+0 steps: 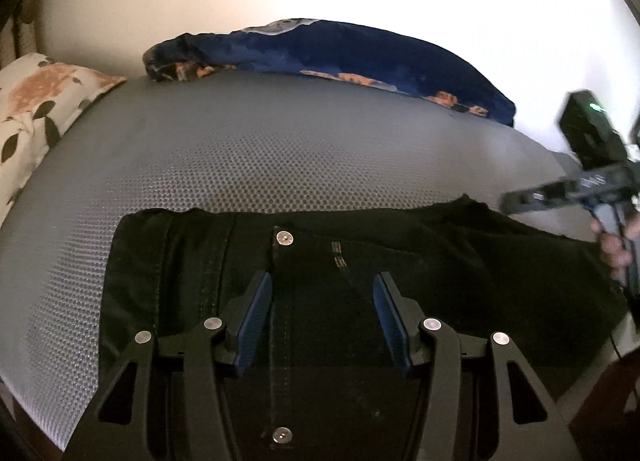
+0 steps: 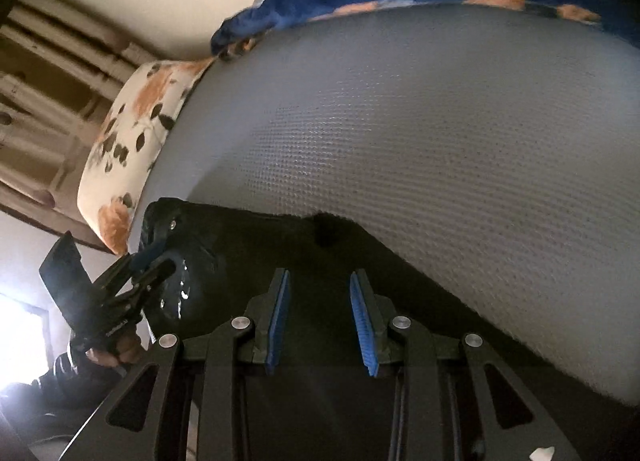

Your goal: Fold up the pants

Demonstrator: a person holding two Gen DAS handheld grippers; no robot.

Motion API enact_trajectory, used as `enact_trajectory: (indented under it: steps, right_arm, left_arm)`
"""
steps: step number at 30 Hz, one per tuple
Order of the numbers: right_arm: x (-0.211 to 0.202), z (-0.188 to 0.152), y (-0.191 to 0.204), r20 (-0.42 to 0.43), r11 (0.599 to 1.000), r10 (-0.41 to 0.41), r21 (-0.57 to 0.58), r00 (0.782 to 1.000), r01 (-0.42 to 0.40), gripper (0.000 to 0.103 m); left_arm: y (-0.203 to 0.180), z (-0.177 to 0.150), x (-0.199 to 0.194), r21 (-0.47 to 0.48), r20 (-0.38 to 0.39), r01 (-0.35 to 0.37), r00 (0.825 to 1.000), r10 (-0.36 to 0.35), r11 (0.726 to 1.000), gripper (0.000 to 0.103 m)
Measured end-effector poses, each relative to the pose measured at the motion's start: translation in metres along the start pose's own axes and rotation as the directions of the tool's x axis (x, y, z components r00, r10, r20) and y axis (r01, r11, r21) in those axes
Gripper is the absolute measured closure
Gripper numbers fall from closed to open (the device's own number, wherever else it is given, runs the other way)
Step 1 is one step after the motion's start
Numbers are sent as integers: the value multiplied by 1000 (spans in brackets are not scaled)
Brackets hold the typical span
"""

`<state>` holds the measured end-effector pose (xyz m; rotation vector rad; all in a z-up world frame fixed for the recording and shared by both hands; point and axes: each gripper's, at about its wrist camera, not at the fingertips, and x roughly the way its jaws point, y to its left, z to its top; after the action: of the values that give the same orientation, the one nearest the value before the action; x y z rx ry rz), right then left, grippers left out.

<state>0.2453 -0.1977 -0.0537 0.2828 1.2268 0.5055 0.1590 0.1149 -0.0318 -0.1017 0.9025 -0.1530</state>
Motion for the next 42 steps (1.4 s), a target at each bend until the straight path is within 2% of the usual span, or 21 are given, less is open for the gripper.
enact_trajectory:
  steps: [5,6,7,9,13,16,18,21,22,23,25,27,29,31,33,34,38,40,42]
  right_arm:
    - [27,16,-3,-65,1000,7,-14,998,-8,68]
    - [31,18,-2,-75,999,41,-7,996,-41,72]
    - [30,20,1,-73,998,60,-14,996,-61,90]
    - [26,24,10,-55,997,50,-53,997,-53,90]
    - [22,31,19,-13,995,-18,-96,1000,17,94]
    - [39,29,19,10,985,-124,-119,992,124,95]
    - [47,28,18,24,979,-159,-128,987,160,95]
    - [46,28,18,38,982,-158,-97,987,161,92]
    - [41,29,18,47,984,-158,-77,986,162,85]
    - [34,27,17,62,986,-151,-59,987,155,76]
    - [6,19,18,121,985,-163,-35,979,169,74]
    - [-18,9,19,164,983,-177,-28,971,184,74]
    - [-53,-11,13,210,973,-228,8,951,231,71]
    - [-74,-28,4,231,962,-274,55,934,269,68]
    - [-96,-52,-9,241,921,-389,111,889,373,68]
    - [-107,-68,-19,238,890,-457,141,857,435,67]
    - [-133,-120,-60,190,812,-571,277,799,514,66]
    - [-135,-137,-77,160,775,-611,317,775,546,66]
    - [-133,-150,-91,136,761,-615,359,777,540,66]
  left_arm:
    - [1,-3,7,31,-19,24,1000,-24,999,49]
    - [3,-3,8,27,-24,34,999,-33,999,49]
    - [4,-4,8,25,-27,44,999,-43,999,49]
    - [9,-5,8,17,-28,67,997,-66,998,49]
    - [16,-6,7,-9,-22,106,994,-106,994,49]
    - [18,-7,7,-3,-18,125,992,-125,992,49]
    - [17,-8,7,15,-18,119,993,-118,993,49]
    - [12,-7,7,32,-34,93,995,-92,995,49]
    - [10,-6,7,36,-43,83,996,-81,996,49]
    - [5,-3,6,47,-59,66,996,-63,997,47]
    - [-2,1,2,66,-60,54,997,-50,996,44]
    - [-12,7,-6,85,-36,68,997,-65,994,41]
    - [-27,14,-7,104,-23,69,998,-67,992,36]
    - [-40,22,-6,134,-5,116,993,-116,984,36]
    - [-55,27,-4,171,12,122,992,-126,978,36]
    - [-66,29,-3,195,29,125,991,-133,973,36]
    - [-103,38,13,250,11,180,982,-189,951,36]
    - [-120,42,24,280,-3,193,980,-200,940,36]
    - [-141,44,38,323,-21,202,978,-206,925,36]
